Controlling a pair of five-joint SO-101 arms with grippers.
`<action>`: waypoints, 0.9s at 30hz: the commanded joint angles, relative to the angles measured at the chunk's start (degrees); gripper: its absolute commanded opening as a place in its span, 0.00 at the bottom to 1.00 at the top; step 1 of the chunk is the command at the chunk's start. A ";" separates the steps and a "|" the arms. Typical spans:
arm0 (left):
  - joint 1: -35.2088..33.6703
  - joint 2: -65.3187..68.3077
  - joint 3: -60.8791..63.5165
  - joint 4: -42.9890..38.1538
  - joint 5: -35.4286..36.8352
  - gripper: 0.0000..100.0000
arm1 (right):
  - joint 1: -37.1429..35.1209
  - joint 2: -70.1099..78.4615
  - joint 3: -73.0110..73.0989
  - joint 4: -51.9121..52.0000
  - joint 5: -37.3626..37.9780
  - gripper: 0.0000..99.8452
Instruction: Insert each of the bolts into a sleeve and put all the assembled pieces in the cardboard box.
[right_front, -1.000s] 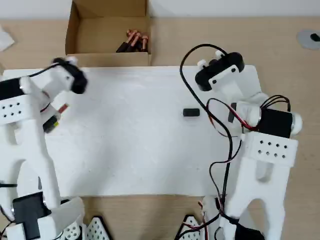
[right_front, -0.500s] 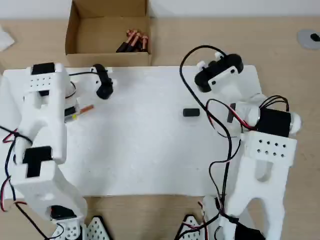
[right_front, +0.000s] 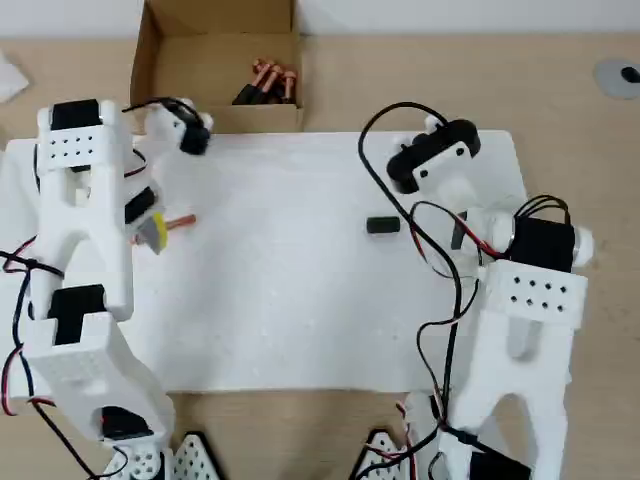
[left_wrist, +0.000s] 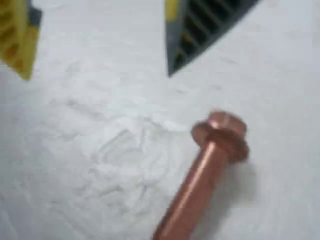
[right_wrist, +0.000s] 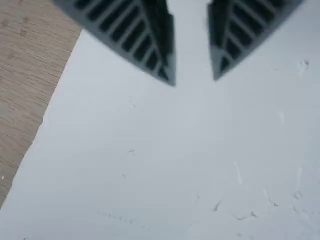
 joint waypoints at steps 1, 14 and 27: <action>-3.25 -0.40 2.29 0.97 45.27 0.16 | 0.75 -0.40 0.04 -1.05 0.35 0.08; -1.41 -0.22 6.33 0.97 109.45 0.03 | 0.31 -0.31 0.13 -2.73 0.18 0.08; 0.79 0.31 -1.76 0.97 128.00 0.39 | 0.48 -0.40 0.22 -2.64 0.09 0.08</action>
